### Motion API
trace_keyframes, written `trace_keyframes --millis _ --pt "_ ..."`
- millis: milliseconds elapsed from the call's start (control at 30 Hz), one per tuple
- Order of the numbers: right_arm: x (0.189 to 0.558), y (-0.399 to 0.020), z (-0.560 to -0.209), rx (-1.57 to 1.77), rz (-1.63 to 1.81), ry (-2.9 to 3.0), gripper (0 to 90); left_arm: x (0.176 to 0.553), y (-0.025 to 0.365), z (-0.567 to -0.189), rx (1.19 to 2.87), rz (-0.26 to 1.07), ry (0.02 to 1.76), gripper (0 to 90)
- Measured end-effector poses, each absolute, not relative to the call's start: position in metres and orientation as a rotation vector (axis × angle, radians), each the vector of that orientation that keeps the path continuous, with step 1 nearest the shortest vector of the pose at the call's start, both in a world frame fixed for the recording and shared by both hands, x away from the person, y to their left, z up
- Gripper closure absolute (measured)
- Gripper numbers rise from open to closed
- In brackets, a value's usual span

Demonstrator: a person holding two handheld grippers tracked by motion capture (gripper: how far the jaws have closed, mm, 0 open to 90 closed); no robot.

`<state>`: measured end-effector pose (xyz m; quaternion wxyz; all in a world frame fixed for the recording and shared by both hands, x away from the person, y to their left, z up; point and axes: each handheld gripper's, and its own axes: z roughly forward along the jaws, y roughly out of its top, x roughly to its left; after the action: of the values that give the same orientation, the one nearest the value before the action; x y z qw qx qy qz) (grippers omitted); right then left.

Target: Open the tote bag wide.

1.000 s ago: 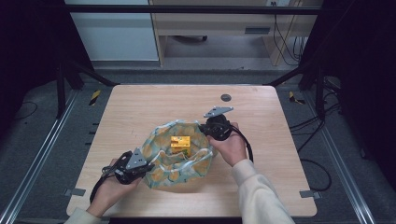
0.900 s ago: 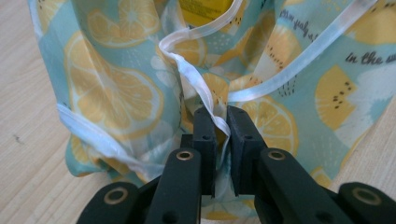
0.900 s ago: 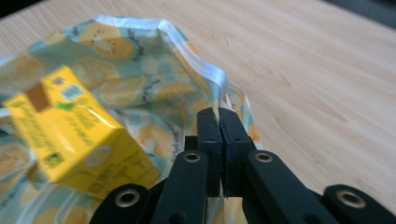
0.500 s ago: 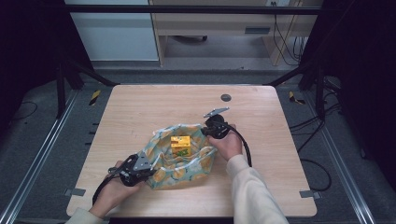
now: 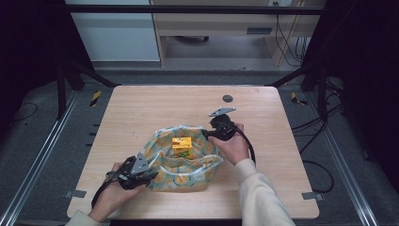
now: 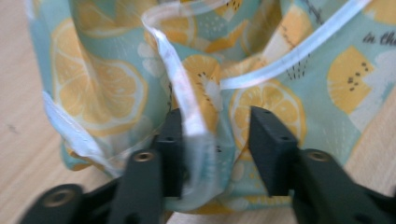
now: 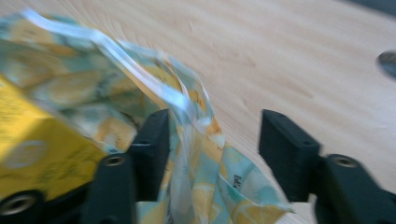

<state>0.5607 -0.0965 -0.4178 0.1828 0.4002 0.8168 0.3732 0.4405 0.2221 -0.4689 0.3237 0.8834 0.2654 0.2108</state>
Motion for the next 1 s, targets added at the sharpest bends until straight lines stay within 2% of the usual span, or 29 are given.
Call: trace_keyframes --millis 67,100,167,367,567,667,900,1000 --pt "0.555 -0.099 -0.411 1.11 1.059 2.294 35.9 0.44 0.223 -0.466 2.298 0.57 0.704 44.3" --pt "0.542 -0.105 -0.398 1.084 1.086 2.262 30.9 0.44 0.226 -0.46 2.265 0.581 0.71 40.4" --pt "0.53 -0.109 -0.391 1.077 1.106 2.245 27.4 0.439 0.229 -0.451 2.235 0.581 0.707 35.3" --pt "0.489 -0.121 -0.388 1.054 1.196 2.218 24.8 0.437 0.234 -0.425 2.171 0.54 0.693 27.8" --pt "0.457 -0.123 -0.405 1.043 1.202 2.256 23.6 0.444 0.233 -0.408 2.183 0.577 0.681 28.6" --pt "0.442 -0.12 -0.42 1.049 1.219 2.264 22.6 0.467 0.233 -0.401 2.2 0.613 0.714 30.0" --pt "0.448 -0.112 -0.447 1.114 1.184 2.281 19.6 0.509 0.229 -0.404 2.204 0.657 0.778 35.4" --pt "0.451 -0.111 -0.456 1.159 1.156 2.301 20.3 0.524 0.228 -0.414 2.208 0.626 0.822 37.2"
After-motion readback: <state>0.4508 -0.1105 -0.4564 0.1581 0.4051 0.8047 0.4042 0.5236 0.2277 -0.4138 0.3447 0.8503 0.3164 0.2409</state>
